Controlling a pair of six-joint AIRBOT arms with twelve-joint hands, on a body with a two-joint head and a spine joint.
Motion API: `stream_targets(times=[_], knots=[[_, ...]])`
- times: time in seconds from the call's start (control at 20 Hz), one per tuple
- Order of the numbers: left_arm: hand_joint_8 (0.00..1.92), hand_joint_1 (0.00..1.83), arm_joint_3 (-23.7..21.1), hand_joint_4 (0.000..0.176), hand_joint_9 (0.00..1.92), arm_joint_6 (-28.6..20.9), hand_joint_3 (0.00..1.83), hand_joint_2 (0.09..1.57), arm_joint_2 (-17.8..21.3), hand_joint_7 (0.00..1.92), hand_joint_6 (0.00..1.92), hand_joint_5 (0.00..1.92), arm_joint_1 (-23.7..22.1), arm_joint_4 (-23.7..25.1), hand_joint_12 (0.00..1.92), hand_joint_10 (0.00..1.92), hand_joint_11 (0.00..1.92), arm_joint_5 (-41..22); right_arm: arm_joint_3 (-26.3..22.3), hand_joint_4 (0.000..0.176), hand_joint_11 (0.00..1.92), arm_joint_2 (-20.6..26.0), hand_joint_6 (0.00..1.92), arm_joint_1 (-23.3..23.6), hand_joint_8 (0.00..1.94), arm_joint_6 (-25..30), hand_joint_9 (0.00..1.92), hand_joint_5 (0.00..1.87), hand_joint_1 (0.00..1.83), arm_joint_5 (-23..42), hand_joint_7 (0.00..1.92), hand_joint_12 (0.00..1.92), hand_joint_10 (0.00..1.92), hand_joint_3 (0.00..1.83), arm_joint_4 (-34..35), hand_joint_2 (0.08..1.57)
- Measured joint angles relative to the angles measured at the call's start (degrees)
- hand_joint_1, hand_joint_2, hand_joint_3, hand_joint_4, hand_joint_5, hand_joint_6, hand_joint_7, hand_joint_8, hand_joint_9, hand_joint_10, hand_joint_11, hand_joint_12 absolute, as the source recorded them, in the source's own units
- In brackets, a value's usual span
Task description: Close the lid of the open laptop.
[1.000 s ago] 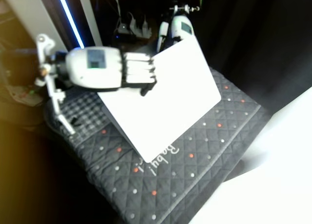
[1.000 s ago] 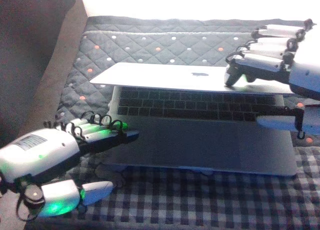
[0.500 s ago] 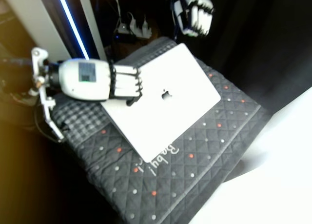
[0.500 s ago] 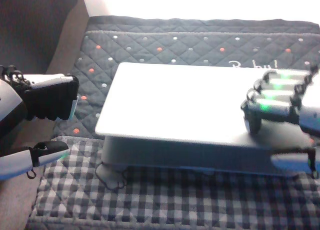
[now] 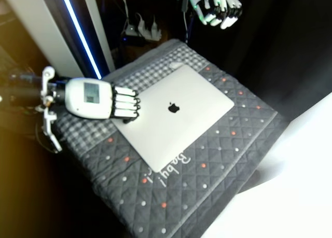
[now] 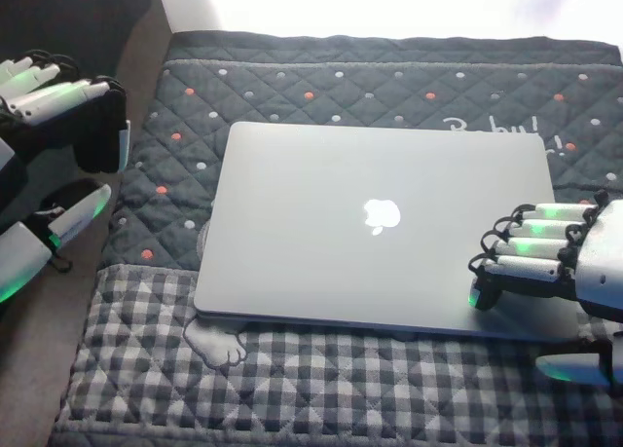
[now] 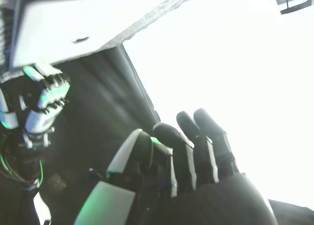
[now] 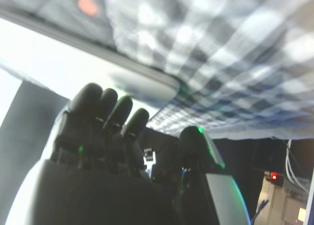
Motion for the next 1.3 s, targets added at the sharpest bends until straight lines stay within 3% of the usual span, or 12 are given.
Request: stream_targets(times=[0.2,0.25,0.35,0.45,0.5,0.6,0.7,0.75,0.85,1.05,1.15,1.3], knots=[[1.79,0.93,0.3,0.007,0.17,0.0,0.00,1.49,0.0,0.45,1.92,0.31,0.0,-0.4,1.75,1.46,0.06,-0.1,-0.7,0.025,0.00,0.7,0.61,-0.1,0.62,-2.6,0.00,0.00,0.33,2.0,0.06,1.46,0.90,0.00,2.8,1.41],[1.44,0.76,0.5,0.000,0.17,0.0,0.00,1.52,0.0,0.23,1.92,0.33,-0.1,-0.4,1.70,1.40,0.06,0.0,-1.8,0.007,0.00,2.1,0.49,-0.1,0.41,-5.9,0.00,0.00,0.36,2.8,0.11,1.22,0.76,0.00,4.5,1.39],[0.88,0.71,0.5,0.000,0.19,0.0,0.00,1.50,0.0,0.20,1.07,0.05,-0.2,-1.5,1.51,1.10,0.03,-0.2,-3.0,0.000,0.00,3.8,0.18,-0.1,0.12,-11.2,0.03,0.01,0.47,7.0,0.13,0.81,0.43,0.00,10.4,1.40],[0.52,0.66,0.5,0.000,0.23,0.0,0.00,1.50,0.0,0.27,0.70,0.09,-0.2,-1.5,1.46,0.94,0.00,-0.4,-3.0,0.000,0.00,4.3,0.01,-0.1,0.02,-11.4,0.02,0.00,0.49,9.6,0.04,0.29,0.17,0.00,12.3,1.40],[0.15,0.72,0.5,0.012,0.22,0.0,0.00,1.48,0.0,0.29,0.28,0.18,-0.2,-1.5,1.21,0.62,0.00,-0.7,-3.2,0.038,0.00,4.7,0.00,-0.1,0.00,-11.5,0.01,0.00,0.41,10.6,0.00,0.38,0.09,0.00,12.5,1.39],[0.05,0.64,0.5,0.031,0.16,0.0,0.00,1.47,0.7,0.25,0.12,0.16,-0.2,-1.8,0.98,0.38,0.00,-1.4,-4.1,0.043,0.00,5.7,0.00,-0.1,0.00,-12.2,0.00,0.00,0.36,12.0,0.00,0.11,0.02,0.01,14.4,1.42],[0.00,0.45,0.6,0.063,0.04,-1.4,0.00,1.42,1.7,0.06,0.02,0.06,-0.2,-3.1,0.45,0.14,0.00,-3.4,-6.5,0.092,0.00,8.9,0.00,-0.1,0.00,-19.2,0.00,0.00,0.37,14.5,0.00,0.00,0.00,0.00,19.6,1.36],[0.00,0.24,0.7,0.108,0.00,-1.6,0.00,1.31,2.4,0.00,0.00,0.00,-0.1,-3.7,0.04,0.01,0.00,-4.4,-7.2,0.074,0.00,9.9,0.00,-0.1,0.00,-22.0,0.00,0.00,0.34,16.8,0.00,0.00,0.00,0.00,22.3,1.32],[0.00,0.25,0.6,0.090,0.00,-1.7,0.00,1.19,2.9,0.00,0.00,0.00,0.0,-4.1,0.00,0.00,0.00,-6.8,-7.5,0.122,0.00,10.8,0.00,-0.1,0.00,-22.3,0.00,0.00,0.39,19.9,0.00,0.00,0.00,0.00,23.0,1.25],[0.00,0.31,0.7,0.120,0.00,-3.5,0.00,1.21,3.6,0.00,0.00,0.00,0.0,-3.5,0.00,0.00,0.00,-8.5,-7.6,0.037,0.00,11.5,0.00,-0.1,0.00,-22.4,0.00,0.00,0.41,24.5,0.00,0.00,0.00,0.00,23.6,1.24],[0.00,0.32,1.3,0.118,0.00,-3.5,0.00,1.17,3.6,0.00,0.00,0.00,0.0,-4.5,0.00,0.00,0.00,-8.4,-7.3,0.060,0.00,11.5,0.00,-0.1,0.00,-22.4,0.00,0.00,0.30,25.9,0.00,0.00,0.00,0.02,24.1,1.27],[0.00,0.35,1.9,0.111,0.00,-3.5,0.00,1.19,3.5,0.00,0.00,0.00,-0.1,-4.9,0.00,0.00,0.00,-8.3,-6.7,0.030,0.00,11.5,0.00,-0.1,0.00,-22.6,0.00,0.00,0.43,26.4,0.00,0.00,0.00,0.00,24.4,1.18]])
